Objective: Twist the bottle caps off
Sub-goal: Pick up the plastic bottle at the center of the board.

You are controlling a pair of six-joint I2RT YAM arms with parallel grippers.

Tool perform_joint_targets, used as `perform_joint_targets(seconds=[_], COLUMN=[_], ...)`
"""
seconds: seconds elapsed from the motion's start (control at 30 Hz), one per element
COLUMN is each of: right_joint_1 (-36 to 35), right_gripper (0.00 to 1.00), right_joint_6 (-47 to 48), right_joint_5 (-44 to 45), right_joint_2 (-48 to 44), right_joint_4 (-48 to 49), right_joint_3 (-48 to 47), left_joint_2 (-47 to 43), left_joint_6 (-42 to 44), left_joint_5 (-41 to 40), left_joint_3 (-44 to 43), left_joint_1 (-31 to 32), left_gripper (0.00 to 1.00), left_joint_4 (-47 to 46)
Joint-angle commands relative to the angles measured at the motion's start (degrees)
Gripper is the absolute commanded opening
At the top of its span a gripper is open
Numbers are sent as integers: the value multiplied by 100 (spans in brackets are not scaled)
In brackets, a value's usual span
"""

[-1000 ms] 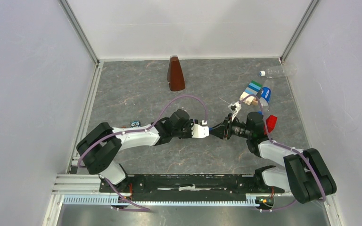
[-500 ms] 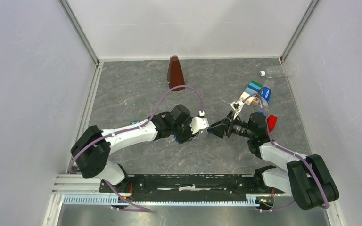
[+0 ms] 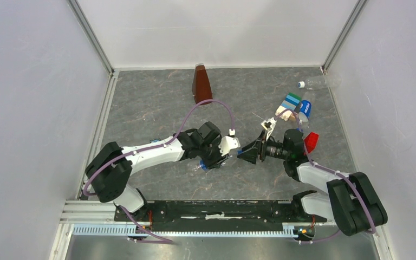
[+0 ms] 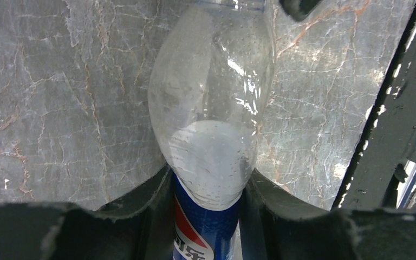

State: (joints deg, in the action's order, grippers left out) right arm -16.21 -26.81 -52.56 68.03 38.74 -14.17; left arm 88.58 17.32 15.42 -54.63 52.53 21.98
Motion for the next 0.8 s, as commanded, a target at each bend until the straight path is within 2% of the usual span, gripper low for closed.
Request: perform_joint_targets(seconds=[0.0,0.07,0.17,0.23,0.3,0.43,0.5,0.57,0.77], right_joint_1=[-4,-51,-81,-118,-162,-162,-161,-163,-163], right_gripper=[66,63,60,50,37,15,14,12,11], right_joint_6=[100,-111,-57,-56,-21,190,260,384,532], right_joint_5=[-336,-470,-457,-475,-585,-550,-518,-481,-497], right_joint_2=[192,253,280,306,355,313,276,233,180], right_joint_4=[400,791,809,866,868,605,488,334,197], right_joint_3=[30,99,80,73,45,19,-17,-48,-42], left_joint_2=[-107,-82,-75,-68,-93,-153,-223,-304,-279], left_joint_6=[-254,-263,-258,-261,-278,-406,-482,-494,-500], left_joint_5=[389,418,511,532,508,478,505,690,1595], left_joint_3=[-47,-56,-72,-84,-28,113,285,461,978], left_joint_1=[20,20,16,20,20,12,11,-5,-470], left_gripper=[23,23,24,25,27,40,57,70,71], left_joint_4=[-297,-336,-353,-373,-503,-836,-1166,-1407,-1939])
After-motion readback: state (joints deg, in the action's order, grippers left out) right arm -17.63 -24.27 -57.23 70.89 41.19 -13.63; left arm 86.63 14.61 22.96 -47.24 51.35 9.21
